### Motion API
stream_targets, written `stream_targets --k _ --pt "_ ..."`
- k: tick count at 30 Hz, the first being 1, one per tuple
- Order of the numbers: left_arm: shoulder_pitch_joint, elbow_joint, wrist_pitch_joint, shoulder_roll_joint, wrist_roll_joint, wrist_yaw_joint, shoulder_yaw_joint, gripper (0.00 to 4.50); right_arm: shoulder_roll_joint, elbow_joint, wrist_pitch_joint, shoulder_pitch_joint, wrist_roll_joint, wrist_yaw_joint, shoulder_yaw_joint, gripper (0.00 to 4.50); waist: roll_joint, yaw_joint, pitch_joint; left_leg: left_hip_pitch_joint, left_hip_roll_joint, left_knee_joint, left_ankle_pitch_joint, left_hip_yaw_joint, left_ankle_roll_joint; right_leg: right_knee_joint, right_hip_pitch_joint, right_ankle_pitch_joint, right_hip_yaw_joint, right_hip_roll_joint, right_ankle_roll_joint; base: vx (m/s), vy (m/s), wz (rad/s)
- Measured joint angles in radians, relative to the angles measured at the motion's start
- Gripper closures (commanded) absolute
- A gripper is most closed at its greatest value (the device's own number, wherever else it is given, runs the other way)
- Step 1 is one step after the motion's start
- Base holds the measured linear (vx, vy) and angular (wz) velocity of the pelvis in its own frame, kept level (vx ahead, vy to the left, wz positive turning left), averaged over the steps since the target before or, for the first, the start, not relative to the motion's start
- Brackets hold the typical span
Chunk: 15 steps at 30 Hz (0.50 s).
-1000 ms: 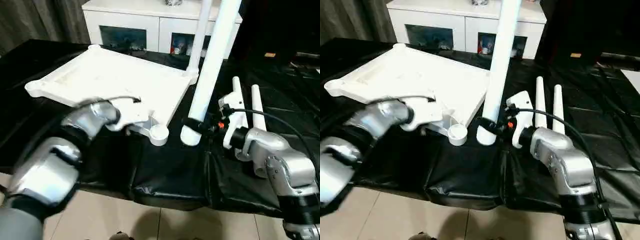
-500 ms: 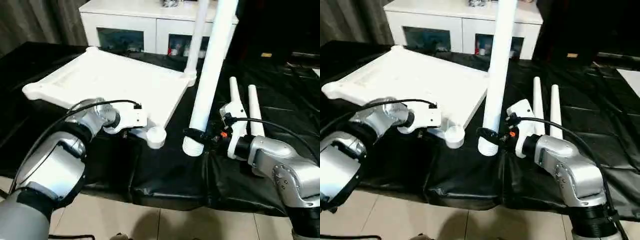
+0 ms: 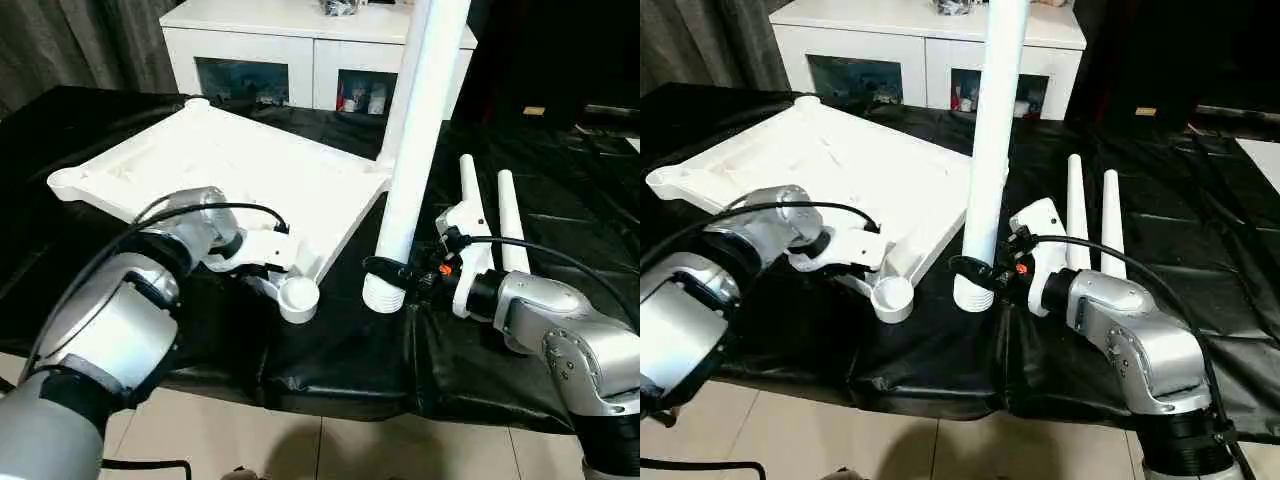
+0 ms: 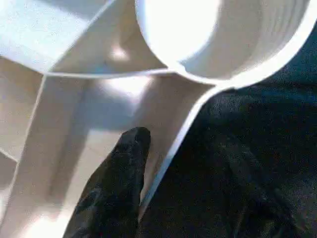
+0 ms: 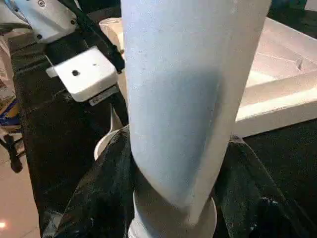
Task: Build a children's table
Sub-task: Pick table leg
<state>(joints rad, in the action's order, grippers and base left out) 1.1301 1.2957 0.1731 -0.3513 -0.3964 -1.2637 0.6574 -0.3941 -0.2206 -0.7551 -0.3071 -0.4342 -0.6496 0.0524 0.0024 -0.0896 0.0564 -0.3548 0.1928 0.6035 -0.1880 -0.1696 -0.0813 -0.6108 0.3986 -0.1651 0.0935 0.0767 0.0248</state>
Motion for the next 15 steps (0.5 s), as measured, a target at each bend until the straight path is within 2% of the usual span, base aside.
stream_targets --k 7,15 --pt "-0.024 -0.046 -0.049 0.000 0.012 -0.022 -0.040 3.29 0.020 0.038 0.023 -0.010 0.008 0.000 0.015 2.64 0.000 -0.002 0.000 0.000 0.000 0.000 0.000 0.000 0.000 0.000 0.000 0.000 0.000 0.000 0.000 0.000 0.000 0.00" --pt "-0.072 -0.140 -0.128 0.001 0.020 0.002 -0.074 3.77 0.041 0.067 0.049 -0.021 0.015 0.000 0.034 2.64 0.002 -0.005 -0.001 0.002 0.000 0.000 0.000 -0.001 0.000 0.000 -0.001 0.000 -0.001 0.001 0.000 0.000 0.000 0.00"
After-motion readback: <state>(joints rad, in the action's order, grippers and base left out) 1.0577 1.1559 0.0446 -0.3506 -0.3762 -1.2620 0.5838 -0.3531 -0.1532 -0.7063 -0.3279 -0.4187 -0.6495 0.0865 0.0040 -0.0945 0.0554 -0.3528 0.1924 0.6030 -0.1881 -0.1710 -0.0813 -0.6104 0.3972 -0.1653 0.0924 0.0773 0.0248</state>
